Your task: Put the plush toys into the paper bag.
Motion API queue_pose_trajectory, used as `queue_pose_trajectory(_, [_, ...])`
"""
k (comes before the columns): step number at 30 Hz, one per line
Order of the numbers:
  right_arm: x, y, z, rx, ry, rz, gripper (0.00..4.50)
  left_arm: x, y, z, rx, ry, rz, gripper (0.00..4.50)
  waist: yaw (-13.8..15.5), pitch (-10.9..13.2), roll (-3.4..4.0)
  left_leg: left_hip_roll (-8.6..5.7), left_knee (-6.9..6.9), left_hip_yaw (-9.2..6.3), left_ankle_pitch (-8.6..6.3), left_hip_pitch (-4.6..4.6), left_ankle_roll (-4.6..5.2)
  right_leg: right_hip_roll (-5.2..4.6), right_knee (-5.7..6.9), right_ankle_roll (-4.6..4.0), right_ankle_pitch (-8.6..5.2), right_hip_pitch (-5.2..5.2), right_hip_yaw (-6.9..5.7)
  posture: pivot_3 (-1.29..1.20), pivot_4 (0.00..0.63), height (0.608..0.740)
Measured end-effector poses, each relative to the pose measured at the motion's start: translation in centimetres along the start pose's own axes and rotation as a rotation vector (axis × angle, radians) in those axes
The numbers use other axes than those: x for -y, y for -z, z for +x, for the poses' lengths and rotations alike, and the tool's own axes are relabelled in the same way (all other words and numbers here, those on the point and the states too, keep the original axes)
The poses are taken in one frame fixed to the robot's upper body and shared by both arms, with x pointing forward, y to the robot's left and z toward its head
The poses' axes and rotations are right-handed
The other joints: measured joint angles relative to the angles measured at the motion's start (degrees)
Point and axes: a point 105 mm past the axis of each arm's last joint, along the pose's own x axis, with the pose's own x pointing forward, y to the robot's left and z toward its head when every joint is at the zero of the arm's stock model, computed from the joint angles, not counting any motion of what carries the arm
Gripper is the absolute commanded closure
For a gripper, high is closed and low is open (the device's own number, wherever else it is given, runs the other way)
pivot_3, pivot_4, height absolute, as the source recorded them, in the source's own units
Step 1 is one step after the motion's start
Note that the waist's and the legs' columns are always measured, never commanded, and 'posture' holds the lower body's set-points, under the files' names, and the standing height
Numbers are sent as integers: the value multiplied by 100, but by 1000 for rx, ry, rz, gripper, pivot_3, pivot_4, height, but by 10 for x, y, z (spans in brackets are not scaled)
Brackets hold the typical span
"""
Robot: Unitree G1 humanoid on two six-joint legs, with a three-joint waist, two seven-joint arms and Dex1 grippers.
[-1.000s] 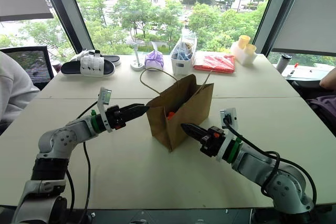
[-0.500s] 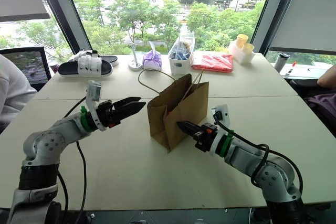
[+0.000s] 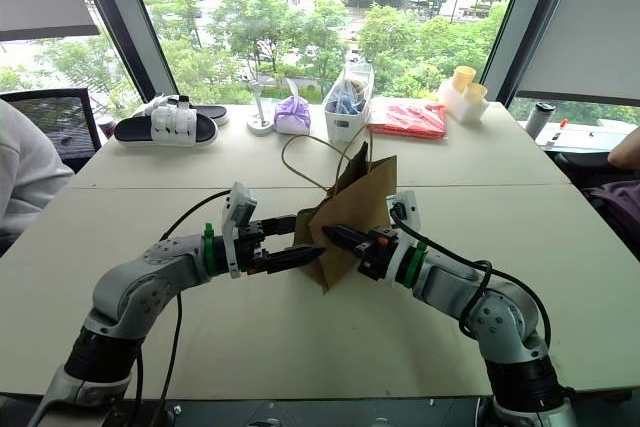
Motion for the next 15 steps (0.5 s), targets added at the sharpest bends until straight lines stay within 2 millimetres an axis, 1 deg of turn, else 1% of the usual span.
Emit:
queue_pose_trajectory(2, [2,-1,1,-1,5,-3,4477,0,5,5,-28,-10,31,23,-2,0,0,0,0,1,0,0,0,0,0,0,0,0,0,0,150,740])
queue_pose_trajectory(6, [0,-3,5,9,-12,-4,4477,-3,6,17,-34,-43,84,23,15,0,0,-1,2,0,0,-1,0,0,-1,1,1,3,-1,0,150,740])
queue_pose_trajectory(9, [-1,-3,6,12,-17,1,4500,-11,11,22,-38,-78,98,860,16,0,0,-2,3,1,0,0,0,-1,-1,1,1,3,-1,0,150,740])
queue_pose_trajectory(12, [-2,-2,5,12,-21,9,4500,-16,15,24,-42,-98,100,2280,13,0,0,-2,2,0,0,-1,0,0,1,1,1,1,-2,0,150,740])
queue_pose_trajectory(13, [-3,-2,3,13,-26,13,4500,-17,16,25,-42,-102,101,2821,13,0,0,-2,2,-1,0,-1,0,0,1,2,1,1,-3,0,150,740])
queue_pose_trajectory(14, [-4,-2,2,17,-33,18,4500,-17,16,25,-42,-101,100,3224,13,0,0,-1,2,-1,0,-1,0,0,1,2,1,1,-3,0,150,740])
queue_pose_trajectory(15, [-7,-2,-1,25,-44,25,4500,-17,17,26,-39,-99,98,3742,17,0,0,-2,2,-2,0,-1,0,0,0,2,1,2,-2,0,150,740])
